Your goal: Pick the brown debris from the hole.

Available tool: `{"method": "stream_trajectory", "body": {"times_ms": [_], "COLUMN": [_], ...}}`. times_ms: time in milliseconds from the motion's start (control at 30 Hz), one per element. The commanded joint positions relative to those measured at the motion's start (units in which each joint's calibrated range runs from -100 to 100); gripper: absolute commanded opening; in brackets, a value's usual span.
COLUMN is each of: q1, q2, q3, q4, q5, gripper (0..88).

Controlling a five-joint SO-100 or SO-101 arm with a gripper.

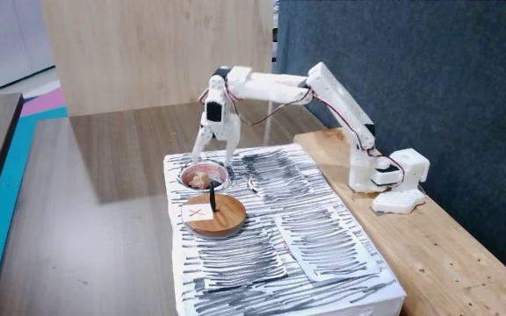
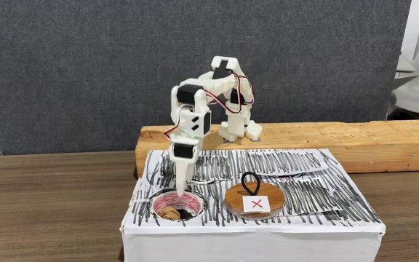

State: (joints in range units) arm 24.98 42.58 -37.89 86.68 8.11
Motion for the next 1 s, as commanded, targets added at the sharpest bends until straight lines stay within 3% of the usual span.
{"method": "stream_trajectory", "body": {"times_ms": [0,967], "q1": [0.0,0.6], "q2": [1.2,11.9], "q3": [-1.4,-15.4], "q4": [-0.3,-3.4], "q5": [-0.2,-0.2], "gripper": [26.9,26.9]}}
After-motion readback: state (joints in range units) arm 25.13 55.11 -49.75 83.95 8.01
